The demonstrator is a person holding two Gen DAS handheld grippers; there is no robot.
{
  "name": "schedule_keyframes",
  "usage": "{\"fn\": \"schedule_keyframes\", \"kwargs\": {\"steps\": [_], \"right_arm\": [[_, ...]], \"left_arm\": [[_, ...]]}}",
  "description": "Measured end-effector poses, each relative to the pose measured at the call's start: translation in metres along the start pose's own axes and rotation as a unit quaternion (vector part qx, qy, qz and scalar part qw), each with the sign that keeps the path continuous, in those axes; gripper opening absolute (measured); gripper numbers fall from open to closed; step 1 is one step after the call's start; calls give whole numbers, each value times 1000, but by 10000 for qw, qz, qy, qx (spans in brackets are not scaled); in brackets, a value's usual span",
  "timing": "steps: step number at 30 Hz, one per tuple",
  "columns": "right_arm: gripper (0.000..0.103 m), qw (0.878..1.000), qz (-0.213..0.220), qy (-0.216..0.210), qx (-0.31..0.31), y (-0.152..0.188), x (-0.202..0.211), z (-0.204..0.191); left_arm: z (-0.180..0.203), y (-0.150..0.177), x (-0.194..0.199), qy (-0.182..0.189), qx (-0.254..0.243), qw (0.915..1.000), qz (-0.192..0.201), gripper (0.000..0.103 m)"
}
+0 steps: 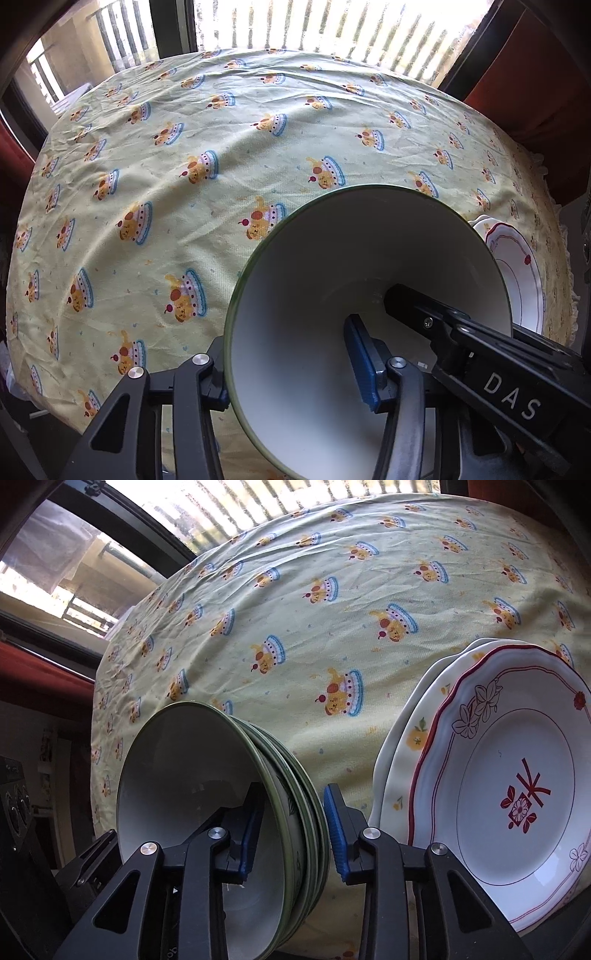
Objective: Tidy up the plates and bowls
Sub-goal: 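Lift and carry the bowl stack with both grippers over the plate stack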
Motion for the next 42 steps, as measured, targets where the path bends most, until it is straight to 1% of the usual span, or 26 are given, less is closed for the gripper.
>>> {"fn": "schedule_keyframes", "kwargs": {"steps": [4, 7, 12, 17, 22, 25, 28, 35, 42], "right_arm": [[36, 9990, 163, 407, 16, 3, 5, -4], [36, 9981, 227, 576, -40, 4, 7, -7], [36, 9972, 278, 651, -247, 9, 12, -16], [36, 9946, 548, 837, -285, 13, 25, -32], [36, 9925, 665, 924, -453, 20, 39, -38], [36, 9917, 748, 925, -484, 23, 46, -39], [36, 9920, 805, 832, -502, 25, 53, -37], [36, 9926, 968, 663, -305, 22, 70, -25], [36, 9935, 965, 599, -56, 16, 91, -3]], "left_arm": [[-1, 1, 0, 189, -205, 9995, -141, 49], [-5, 1, 2, 310, -352, 9986, -261, 49], [-12, 1, 16, 316, -572, 9977, -193, 47], [-20, 2, 30, 471, -617, 9969, -101, 46], [-19, 5, 43, 519, -756, 9958, -37, 46], [-14, 5, 48, 488, -780, 9958, 12, 46], [-9, 5, 53, 411, -798, 9959, 110, 46], [12, 3, 62, 251, -791, 9960, 332, 45], [42, 2, 69, 204, -536, 9971, 501, 45]]}}
Point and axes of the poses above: each gripper's, at about its wrist camera, not at the fingertips, and x roughly against the way its jaws point, z to its right, y to its underside, the point moved 9 cm from there along -x, roughly the way its jaws point, and after that the axes turned 2 degrees about -z, right-handed, at the moved point
